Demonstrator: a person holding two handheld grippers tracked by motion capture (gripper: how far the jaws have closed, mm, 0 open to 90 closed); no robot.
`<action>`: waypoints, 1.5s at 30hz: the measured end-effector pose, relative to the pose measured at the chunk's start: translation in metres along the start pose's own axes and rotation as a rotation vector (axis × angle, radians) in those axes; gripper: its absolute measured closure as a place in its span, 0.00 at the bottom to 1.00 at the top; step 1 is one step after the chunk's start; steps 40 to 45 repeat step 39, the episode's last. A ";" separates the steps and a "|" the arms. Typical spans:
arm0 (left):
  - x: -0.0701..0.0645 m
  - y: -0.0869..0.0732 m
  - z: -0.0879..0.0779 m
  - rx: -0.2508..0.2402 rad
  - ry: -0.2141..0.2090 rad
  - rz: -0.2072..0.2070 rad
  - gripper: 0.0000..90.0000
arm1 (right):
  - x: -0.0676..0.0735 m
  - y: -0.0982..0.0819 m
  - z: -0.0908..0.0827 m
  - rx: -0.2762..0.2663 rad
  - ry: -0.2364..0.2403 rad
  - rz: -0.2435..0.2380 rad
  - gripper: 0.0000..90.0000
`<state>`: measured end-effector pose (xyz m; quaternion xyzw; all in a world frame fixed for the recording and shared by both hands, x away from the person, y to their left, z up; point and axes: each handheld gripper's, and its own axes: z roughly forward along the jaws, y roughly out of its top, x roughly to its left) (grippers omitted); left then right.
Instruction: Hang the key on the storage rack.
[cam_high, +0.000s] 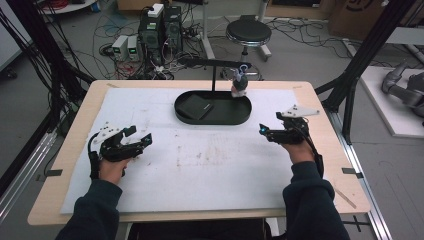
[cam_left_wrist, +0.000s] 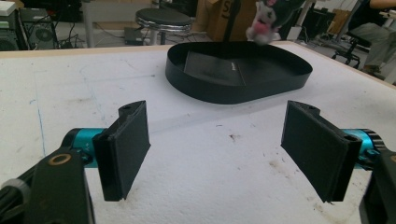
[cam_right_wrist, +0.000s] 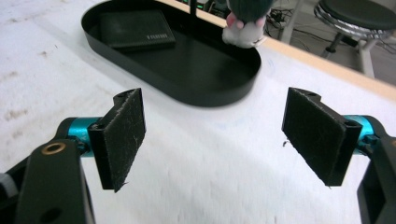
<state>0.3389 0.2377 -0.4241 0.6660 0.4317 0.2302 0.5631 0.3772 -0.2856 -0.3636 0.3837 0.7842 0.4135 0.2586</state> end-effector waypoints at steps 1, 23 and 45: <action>0.000 0.000 0.000 0.000 0.000 -0.001 0.26 | -0.001 -0.007 -0.002 -0.003 -0.003 0.009 0.24; -0.003 0.001 -0.001 -0.005 -0.006 0.028 0.26 | 0.009 -0.057 -0.019 0.009 -0.051 -0.020 0.24; -0.002 0.001 0.000 -0.007 0.000 0.030 0.26 | 0.011 -0.061 -0.015 0.038 -0.045 -0.044 0.24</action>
